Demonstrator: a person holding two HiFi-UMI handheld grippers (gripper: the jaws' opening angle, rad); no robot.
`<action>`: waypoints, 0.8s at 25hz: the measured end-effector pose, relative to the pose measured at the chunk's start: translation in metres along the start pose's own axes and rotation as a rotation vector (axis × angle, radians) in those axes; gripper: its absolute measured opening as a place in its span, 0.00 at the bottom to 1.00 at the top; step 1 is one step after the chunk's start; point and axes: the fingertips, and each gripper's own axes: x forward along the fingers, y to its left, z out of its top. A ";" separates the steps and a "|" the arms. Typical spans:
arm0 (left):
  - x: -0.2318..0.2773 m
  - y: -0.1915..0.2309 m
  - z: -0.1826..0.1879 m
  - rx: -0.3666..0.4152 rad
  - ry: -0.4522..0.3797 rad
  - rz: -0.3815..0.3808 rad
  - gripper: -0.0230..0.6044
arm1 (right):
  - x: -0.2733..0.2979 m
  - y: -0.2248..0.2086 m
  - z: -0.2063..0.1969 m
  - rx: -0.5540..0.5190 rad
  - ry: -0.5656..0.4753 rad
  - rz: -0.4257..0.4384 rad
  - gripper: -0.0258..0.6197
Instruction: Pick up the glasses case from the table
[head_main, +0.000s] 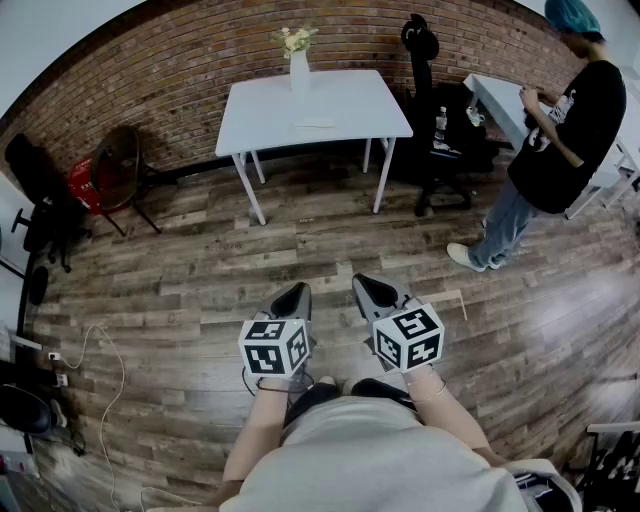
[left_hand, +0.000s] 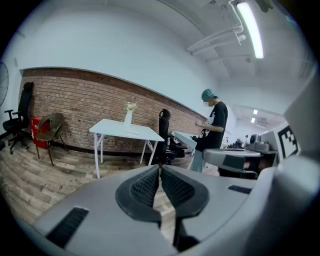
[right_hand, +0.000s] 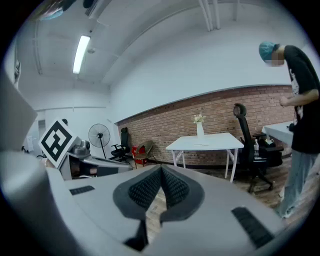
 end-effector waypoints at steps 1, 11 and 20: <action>-0.001 0.000 -0.001 0.005 0.002 0.001 0.07 | 0.000 0.002 -0.002 -0.003 0.002 0.000 0.04; 0.005 -0.004 -0.009 0.005 0.018 -0.006 0.06 | -0.002 -0.005 0.000 0.013 -0.014 -0.011 0.04; 0.007 -0.012 -0.011 -0.013 -0.005 -0.024 0.06 | -0.009 -0.008 0.002 0.068 -0.050 0.014 0.04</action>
